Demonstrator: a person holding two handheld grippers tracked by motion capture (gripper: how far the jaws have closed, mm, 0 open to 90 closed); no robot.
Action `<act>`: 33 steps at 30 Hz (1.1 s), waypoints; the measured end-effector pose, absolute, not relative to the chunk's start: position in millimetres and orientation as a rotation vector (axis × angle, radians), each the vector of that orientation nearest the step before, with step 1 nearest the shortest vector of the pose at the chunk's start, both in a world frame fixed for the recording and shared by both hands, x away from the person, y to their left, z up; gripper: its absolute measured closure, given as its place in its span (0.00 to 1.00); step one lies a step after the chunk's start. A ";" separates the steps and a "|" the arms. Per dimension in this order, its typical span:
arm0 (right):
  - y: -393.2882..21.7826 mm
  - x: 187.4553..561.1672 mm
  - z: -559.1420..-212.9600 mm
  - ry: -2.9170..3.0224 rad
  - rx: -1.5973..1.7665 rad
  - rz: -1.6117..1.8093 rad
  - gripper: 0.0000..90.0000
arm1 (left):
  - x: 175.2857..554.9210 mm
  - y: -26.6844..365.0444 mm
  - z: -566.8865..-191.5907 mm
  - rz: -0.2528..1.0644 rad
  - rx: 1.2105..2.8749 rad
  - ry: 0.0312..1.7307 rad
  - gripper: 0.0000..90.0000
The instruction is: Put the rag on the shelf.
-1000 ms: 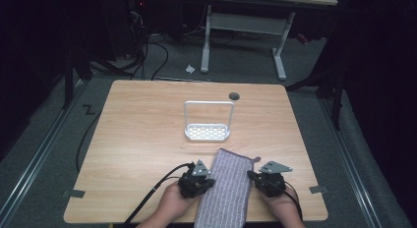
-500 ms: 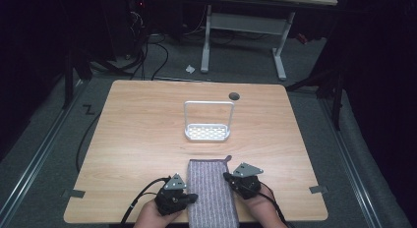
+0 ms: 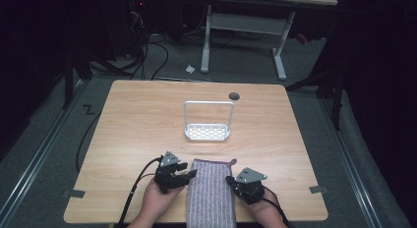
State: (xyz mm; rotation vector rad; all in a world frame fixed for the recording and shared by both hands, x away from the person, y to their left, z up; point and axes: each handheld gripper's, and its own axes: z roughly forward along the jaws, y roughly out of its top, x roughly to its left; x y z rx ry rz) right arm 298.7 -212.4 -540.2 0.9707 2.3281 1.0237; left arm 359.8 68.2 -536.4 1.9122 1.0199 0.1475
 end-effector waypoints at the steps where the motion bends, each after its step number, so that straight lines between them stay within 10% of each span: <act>1: -212.4 298.4 -540.5 2.326 0.969 1.024 0.98 | 363.9 67.4 -537.7 0.121 1.896 1.040 0.58; 12: -210.9 298.8 -539.3 2.311 0.980 1.036 0.91 | 365.5 50.4 -544.3 0.157 1.915 1.070 0.85; 24: -204.4 336.7 -538.5 2.182 1.295 1.026 0.67 | 362.9 48.2 -543.9 0.188 1.929 1.074 0.89; 33: -199.6 339.4 -539.9 2.195 1.284 1.042 0.85 | 360.0 43.9 -543.7 0.187 1.960 1.039 0.92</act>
